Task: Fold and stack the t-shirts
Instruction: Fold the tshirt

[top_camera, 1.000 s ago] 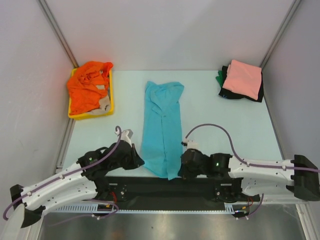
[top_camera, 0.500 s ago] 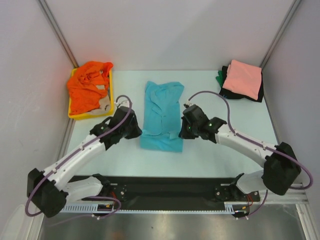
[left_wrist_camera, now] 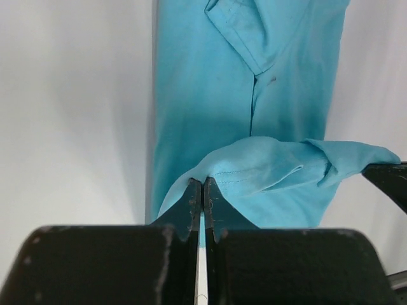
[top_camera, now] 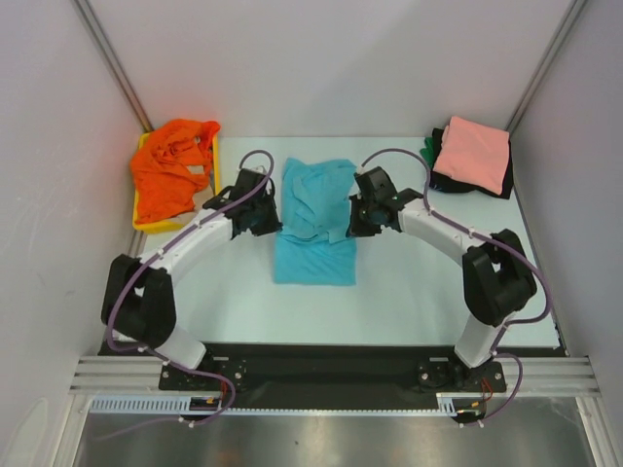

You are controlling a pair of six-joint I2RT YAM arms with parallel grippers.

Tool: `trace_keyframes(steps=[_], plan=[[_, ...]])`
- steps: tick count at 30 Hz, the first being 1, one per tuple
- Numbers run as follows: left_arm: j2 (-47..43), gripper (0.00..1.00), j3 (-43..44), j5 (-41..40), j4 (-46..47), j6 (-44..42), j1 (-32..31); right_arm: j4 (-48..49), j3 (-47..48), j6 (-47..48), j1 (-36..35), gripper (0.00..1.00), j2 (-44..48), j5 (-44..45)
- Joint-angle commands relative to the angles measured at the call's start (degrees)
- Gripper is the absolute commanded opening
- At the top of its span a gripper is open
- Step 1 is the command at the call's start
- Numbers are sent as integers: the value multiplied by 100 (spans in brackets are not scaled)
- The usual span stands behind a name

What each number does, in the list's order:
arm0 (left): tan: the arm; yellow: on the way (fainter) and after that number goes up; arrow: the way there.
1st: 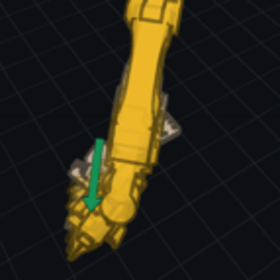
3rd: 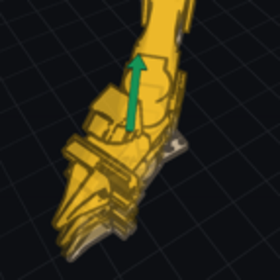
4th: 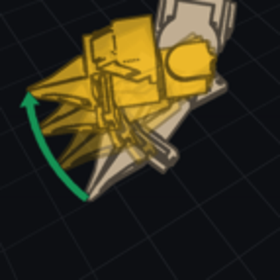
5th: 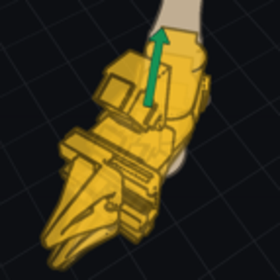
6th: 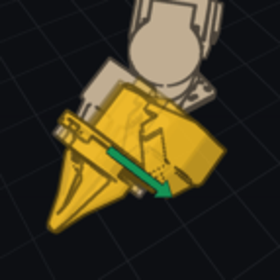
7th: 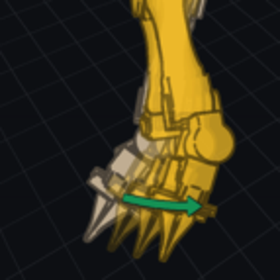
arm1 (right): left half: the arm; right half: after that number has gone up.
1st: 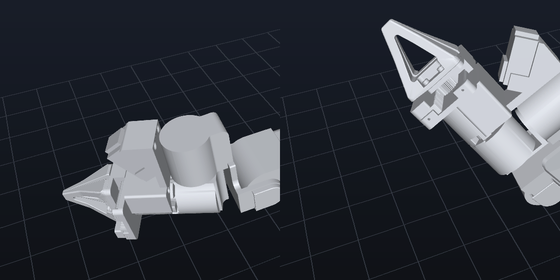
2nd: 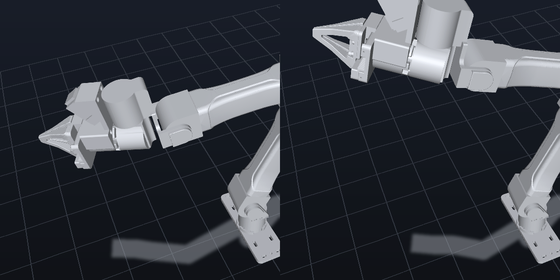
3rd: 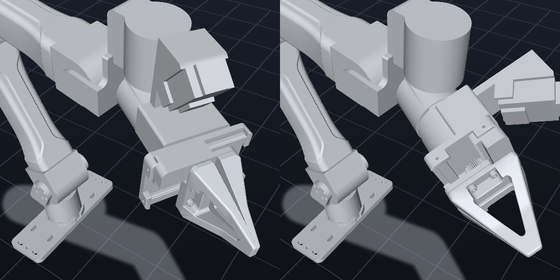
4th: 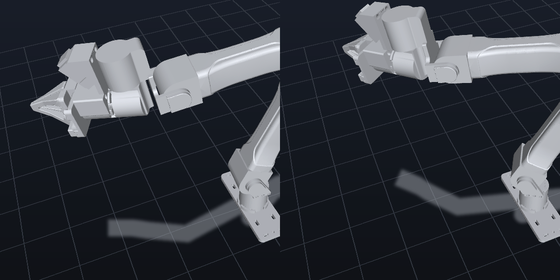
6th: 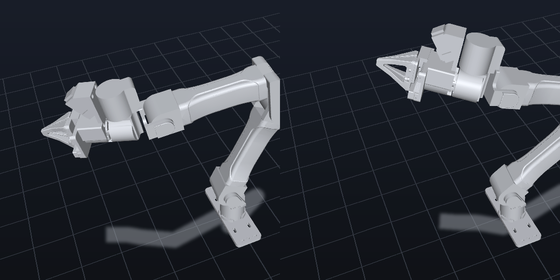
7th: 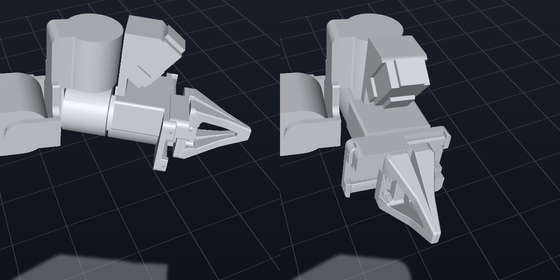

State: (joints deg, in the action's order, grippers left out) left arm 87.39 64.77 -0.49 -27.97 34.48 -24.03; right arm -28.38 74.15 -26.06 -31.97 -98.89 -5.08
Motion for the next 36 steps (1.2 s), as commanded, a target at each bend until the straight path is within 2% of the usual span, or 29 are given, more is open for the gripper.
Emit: trace_keyframes(steps=[1,6,8,9,11,12,13,15,17,18,19,21,22,23,27,29,33,36], plan=[[312,0,474,216,142,-187,144,43,416,260,103,0,-314,-283],[962,0,957,374,37,-214,364,-18,960,356,296,0,-859,-493],[1393,8,1344,462,-156,-205,504,-167,1232,435,419,2,-1296,-678],[1542,27,1467,541,-244,-187,574,-229,1564,470,471,21,-1491,-713],[2087,52,1888,716,-235,-143,819,-439,2048,532,673,56,-2069,-889],[2358,59,2142,952,-584,-117,908,-527,2660,550,779,72,-2255,-933],[2744,60,2676,998,-761,-126,961,-833,2953,541,867,74,-2431,-968],[2897,64,3048,1104,-1104,-222,1023,-1168,3463,550,1069,74,-2688,-960],[2461,66,2806,1025,-984,-293,1006,-1083,3126,585,1070,74,-2408,-960],[2258,67,2308,1016,-739,-293,1006,-751,2810,585,1035,75,-1928,-899],[2012,68,2051,964,-632,-301,1006,-609,2137,559,1008,76,-1697,-768],[1372,70,1506,954,-326,-284,1006,-424,1527,471,921,76,-1266,-705],[1177,70,946,937,-237,-266,1006,-240,1158,418,903,77,-890,-644],[974,70,636,972,-105,-240,997,-90,493,366,868,77,-660,-643],[-132,71,-901,1121,536,-213,927,919,-1102,-99,666,76,167,-1335],[-424,72,-1299,1165,651,-205,883,1193,-1690,-241,587,74,458,-1539],[-951,72,-2274,1420,1160,-3,778,1580,-2088,-426,455,70,547,-1566],[-1110,72,-2617,1385,1363,85,672,1782,-2176,-496,437,65,336,-1645]])
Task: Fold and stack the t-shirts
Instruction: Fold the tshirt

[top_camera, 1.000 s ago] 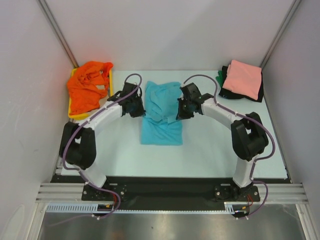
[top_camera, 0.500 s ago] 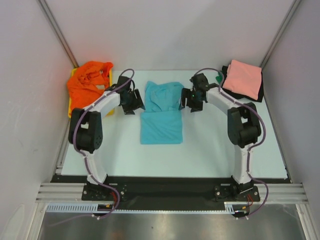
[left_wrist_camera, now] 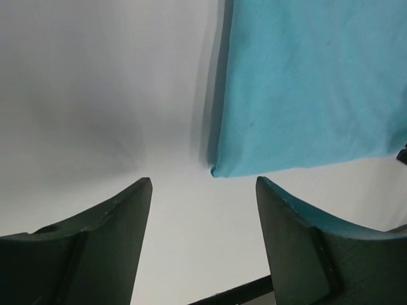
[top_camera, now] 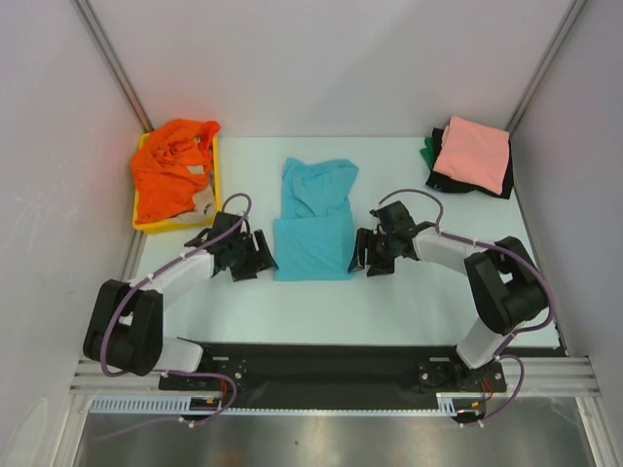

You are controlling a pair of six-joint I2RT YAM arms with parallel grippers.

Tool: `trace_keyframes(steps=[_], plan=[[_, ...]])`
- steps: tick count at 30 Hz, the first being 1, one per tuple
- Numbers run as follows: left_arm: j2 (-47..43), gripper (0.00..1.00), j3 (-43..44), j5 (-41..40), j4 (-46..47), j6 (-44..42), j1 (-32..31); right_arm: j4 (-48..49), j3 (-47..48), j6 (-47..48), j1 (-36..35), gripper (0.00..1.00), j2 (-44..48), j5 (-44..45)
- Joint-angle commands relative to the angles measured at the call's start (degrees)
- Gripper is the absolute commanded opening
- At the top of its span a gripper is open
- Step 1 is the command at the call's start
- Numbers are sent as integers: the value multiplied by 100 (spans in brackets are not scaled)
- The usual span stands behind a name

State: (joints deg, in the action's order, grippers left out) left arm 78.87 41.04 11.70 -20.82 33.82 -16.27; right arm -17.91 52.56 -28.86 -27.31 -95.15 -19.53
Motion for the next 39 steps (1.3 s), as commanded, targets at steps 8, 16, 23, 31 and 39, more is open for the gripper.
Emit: trace_keyframes(steps=[8,16,23,31,39], plan=[[-241,72,-702,166,1009,318,-306,921,-149,-348,-240,34,-311,-165],[-83,63,-957,227,1396,423,-333,991,-316,-383,-231,15,-240,-112],[111,50,-1080,315,1791,590,-429,1096,-430,-383,-213,12,-276,-139],[585,16,-1107,342,2222,678,-473,1220,-623,-418,-161,4,-249,-200],[122,0,-1089,175,1900,617,-579,1124,-799,-366,-169,0,-65,-148]])
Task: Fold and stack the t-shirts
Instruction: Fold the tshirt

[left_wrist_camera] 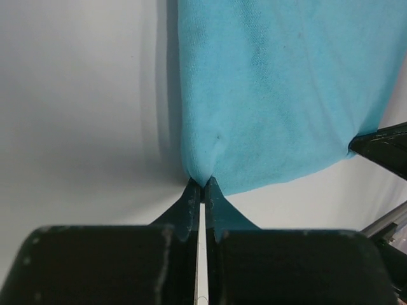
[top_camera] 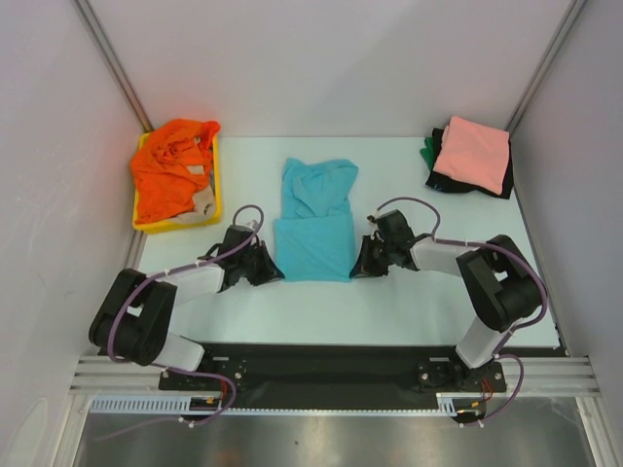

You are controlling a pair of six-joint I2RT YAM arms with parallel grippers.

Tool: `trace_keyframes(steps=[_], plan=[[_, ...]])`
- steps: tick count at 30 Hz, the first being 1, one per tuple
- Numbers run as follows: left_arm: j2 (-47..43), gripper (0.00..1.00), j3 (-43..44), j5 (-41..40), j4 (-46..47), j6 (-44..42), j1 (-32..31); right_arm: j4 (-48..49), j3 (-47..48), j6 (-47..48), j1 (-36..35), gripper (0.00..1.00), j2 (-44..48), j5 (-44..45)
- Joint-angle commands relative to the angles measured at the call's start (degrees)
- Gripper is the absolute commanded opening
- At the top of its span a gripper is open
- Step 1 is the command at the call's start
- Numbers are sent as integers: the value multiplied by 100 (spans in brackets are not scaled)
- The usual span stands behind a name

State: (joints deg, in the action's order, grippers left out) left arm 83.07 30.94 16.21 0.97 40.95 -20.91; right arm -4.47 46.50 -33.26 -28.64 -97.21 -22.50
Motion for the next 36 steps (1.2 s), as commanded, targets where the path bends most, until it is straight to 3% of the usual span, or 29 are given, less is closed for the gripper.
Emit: trace_keyframes(steps=[1,13,24,31,36], plan=[[-387,0,-71,-363,-378,-87,-194,-264,-203,74,-45,0,263,167],[-2267,0,-123,-680,-1959,159,-862,-1706,-501,223,-273,0,2090,870],[-4191,0,-106,-812,-3445,510,-1407,-3068,-897,-514,-1247,0,3884,1520],[-5036,0,219,-856,-4543,704,-1636,-3929,-941,-1208,-1977,0,4771,1986],[-5178,0,641,-847,-4878,687,-1662,-4167,-783,-1315,-2075,0,4896,2162]])
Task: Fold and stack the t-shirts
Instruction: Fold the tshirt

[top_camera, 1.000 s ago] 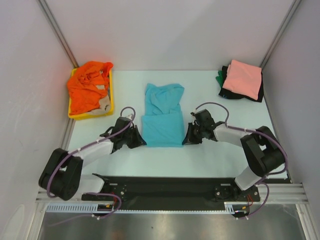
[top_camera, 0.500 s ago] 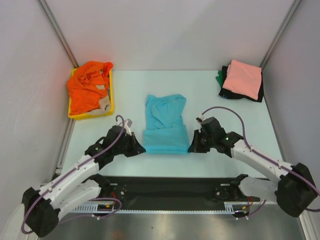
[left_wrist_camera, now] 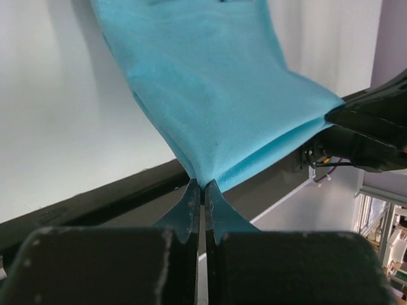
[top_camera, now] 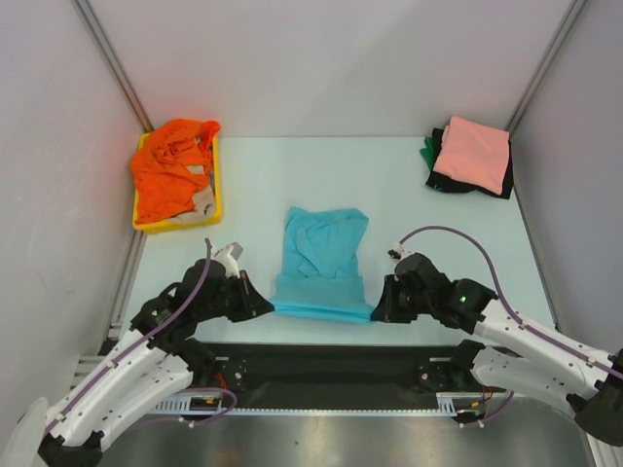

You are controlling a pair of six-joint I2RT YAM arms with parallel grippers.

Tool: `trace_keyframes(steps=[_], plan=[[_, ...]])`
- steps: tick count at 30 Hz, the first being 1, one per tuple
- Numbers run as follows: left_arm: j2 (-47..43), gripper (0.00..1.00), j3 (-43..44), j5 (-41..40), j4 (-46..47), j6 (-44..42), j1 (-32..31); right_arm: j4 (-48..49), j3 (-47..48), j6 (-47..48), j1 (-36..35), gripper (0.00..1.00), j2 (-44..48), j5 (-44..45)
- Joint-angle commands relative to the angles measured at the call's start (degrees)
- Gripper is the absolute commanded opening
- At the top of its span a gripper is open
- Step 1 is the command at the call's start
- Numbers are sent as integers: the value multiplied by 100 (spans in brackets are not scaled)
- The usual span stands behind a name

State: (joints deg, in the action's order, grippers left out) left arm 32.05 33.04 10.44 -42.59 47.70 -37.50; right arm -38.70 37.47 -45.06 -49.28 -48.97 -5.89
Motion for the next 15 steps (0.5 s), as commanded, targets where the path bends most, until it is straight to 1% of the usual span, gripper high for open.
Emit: trace_keyframes(steps=[1,5,8,11,12,15], plan=[[-50,0,501,-305,-531,-41,-3,-771,242,-117,-12,0,54,571],[257,0,870,-393,-400,-226,-3,-920,664,102,14,0,-191,940],[670,0,1230,-569,-312,-428,-3,-903,972,330,163,0,-472,1081],[1074,0,1511,-701,-66,-586,5,-736,1252,752,576,0,-780,1011],[1336,0,1600,-727,48,-613,5,-614,1323,988,873,0,-963,959],[1768,0,2056,-929,75,-867,110,-455,1744,1375,1357,0,-1272,748]])
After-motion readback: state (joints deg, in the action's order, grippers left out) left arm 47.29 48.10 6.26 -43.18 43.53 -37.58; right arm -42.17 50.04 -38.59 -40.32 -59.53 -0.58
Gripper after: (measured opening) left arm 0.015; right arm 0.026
